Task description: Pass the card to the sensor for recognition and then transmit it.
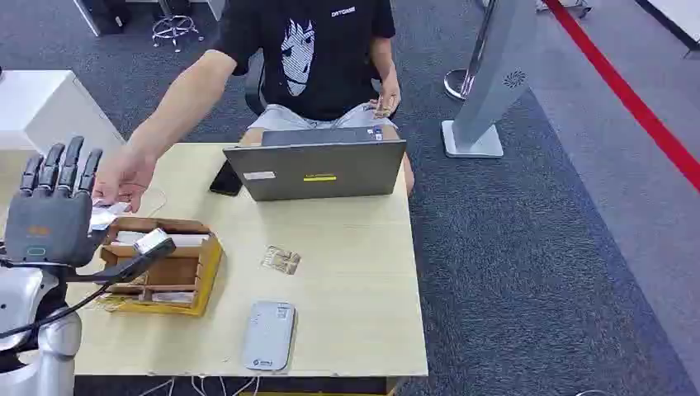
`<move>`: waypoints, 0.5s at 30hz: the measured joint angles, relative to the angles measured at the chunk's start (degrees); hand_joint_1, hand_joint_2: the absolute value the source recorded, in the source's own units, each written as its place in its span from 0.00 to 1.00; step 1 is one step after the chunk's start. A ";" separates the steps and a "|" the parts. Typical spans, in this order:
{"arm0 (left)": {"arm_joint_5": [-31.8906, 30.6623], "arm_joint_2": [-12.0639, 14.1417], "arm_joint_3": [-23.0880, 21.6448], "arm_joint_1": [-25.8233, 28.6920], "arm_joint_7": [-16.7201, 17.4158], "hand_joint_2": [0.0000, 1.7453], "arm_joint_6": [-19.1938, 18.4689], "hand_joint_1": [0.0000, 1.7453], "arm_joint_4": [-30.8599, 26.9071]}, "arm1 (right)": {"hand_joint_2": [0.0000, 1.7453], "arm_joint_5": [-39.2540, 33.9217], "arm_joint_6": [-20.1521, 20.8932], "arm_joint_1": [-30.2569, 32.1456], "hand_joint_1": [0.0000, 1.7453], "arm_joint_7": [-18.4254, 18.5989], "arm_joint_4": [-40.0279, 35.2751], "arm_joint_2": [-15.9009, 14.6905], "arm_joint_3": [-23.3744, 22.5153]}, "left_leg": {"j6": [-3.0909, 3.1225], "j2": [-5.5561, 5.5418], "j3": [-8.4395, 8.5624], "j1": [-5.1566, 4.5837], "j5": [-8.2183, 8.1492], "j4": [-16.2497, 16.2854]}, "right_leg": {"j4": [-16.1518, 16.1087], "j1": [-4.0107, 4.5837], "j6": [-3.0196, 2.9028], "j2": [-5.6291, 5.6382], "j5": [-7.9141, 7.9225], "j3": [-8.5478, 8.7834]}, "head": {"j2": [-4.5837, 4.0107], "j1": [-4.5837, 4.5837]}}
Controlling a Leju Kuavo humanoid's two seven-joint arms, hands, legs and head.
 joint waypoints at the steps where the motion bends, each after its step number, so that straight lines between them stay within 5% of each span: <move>1: 0.00 0.04 -0.15 0.03 0.00 1.00 0.02 1.00 0.00 | 1.00 0.11 0.00 0.00 0.00 0.00 0.00 0.00 0.00 | 0.00 0.00 0.00 0.00 0.00 0.00 | 0.00 0.00 0.00 0.00 0.00 0.00 | 0.00 -0.02; 15: 0.68 0.46 -1.29 0.94 0.15 1.00 0.17 1.00 -0.13 | 1.00 1.42 -0.02 0.01 0.00 0.00 0.02 0.00 0.00 | 0.00 0.01 0.00 -0.01 0.00 0.00 | 0.00 0.00 0.00 0.02 0.00 0.00 | 0.00 -0.02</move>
